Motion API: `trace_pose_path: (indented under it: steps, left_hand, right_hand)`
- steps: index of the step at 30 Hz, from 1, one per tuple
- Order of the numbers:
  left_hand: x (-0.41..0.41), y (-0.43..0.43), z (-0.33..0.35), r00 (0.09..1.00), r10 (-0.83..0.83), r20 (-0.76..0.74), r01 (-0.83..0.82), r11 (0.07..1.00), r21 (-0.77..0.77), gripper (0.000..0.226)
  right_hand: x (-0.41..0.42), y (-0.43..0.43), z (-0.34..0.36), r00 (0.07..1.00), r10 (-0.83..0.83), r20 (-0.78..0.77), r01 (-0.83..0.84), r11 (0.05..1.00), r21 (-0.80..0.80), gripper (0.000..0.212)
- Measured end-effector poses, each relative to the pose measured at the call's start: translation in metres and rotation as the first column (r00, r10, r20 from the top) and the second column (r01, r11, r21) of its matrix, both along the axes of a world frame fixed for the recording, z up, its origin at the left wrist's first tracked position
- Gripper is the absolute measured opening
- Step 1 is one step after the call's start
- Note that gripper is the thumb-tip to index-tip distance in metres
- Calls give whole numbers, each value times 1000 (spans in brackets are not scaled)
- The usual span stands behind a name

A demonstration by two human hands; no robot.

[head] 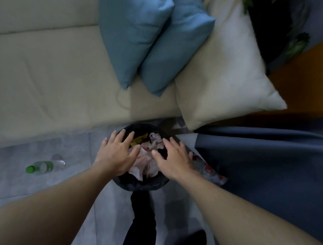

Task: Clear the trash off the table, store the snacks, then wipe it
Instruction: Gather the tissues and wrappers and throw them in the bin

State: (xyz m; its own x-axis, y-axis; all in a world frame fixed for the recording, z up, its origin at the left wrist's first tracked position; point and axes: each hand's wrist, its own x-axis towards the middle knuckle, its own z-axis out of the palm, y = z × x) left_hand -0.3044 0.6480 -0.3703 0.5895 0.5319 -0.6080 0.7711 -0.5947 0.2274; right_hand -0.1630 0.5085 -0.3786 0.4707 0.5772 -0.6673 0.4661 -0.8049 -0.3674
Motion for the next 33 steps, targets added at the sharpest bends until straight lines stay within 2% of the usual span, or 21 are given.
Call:
trace_pose_path:
  steps: [4,10,20,27,33]
  left_hand:
    - [15,-3,49,999,-37,7,37,999,37,67]
    - [43,-16,143,996,-73,54,67,992,109,65]
    - [105,-72,295,960,-207,189,153,953,263,66]
    - [156,-138,369,888,-387,248,307,900,309,66]
    - [211,-213,394,788,-535,303,449,838,311,70]
  right_hand:
    - [18,-6,47,998,19,55,-20,1000,17,76]
    - [44,-21,139,987,9,163,-30,991,127,81]
    - [84,-98,296,944,-92,316,18,973,231,86]
    - [109,-191,374,901,-231,367,137,955,264,81]
    - [119,-284,402,829,-405,386,312,907,281,85]
